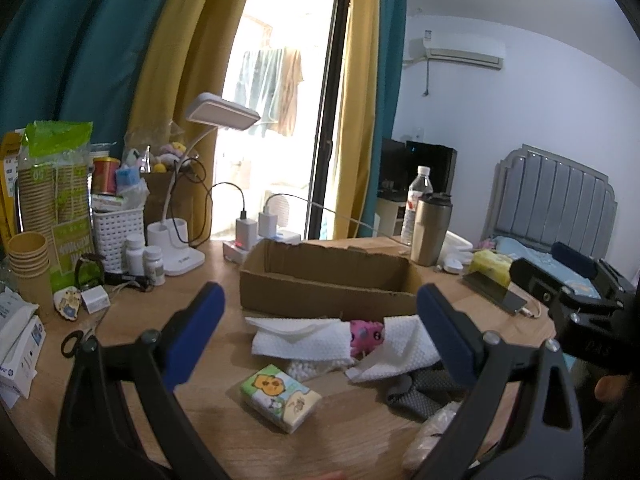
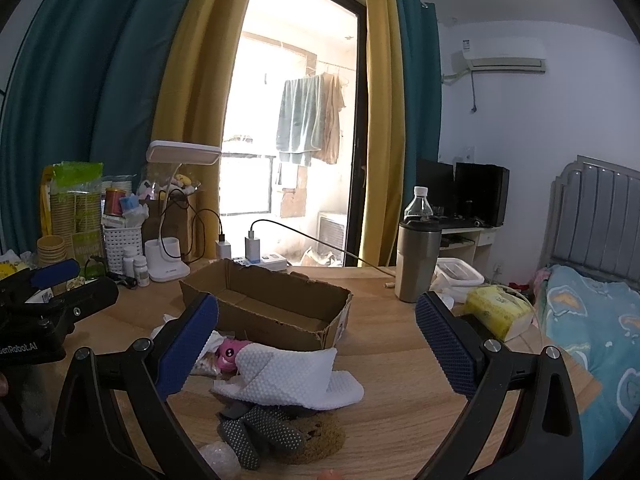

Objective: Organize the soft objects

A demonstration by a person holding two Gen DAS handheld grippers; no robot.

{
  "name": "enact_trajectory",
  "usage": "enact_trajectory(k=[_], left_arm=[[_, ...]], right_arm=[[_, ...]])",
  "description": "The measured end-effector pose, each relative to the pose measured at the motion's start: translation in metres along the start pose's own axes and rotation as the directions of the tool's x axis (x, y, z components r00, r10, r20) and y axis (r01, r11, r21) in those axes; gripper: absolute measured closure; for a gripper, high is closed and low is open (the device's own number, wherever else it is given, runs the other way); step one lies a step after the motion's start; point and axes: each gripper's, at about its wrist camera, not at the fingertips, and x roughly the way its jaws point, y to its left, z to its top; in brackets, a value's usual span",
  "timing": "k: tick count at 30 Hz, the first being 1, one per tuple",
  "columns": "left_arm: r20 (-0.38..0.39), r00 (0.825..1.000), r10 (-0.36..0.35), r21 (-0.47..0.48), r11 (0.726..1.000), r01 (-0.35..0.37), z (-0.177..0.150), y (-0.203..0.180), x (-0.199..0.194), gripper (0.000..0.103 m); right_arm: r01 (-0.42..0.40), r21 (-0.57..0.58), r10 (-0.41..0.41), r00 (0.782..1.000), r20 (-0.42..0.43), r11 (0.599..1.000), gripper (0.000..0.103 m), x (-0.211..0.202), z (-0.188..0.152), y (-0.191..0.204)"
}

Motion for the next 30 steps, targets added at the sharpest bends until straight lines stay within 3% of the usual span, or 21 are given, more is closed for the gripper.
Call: enact_trajectory(k=[30], left_arm=[[0.0,1.0,-0.001,0.001,1.0,0.001,-0.0046,-0.0034,-0.0026,0.005]], right_arm=[[0.0,0.0,0.0,1.0,-0.001,1.0,0.002,-0.0007,-0.0008,-0.0002]])
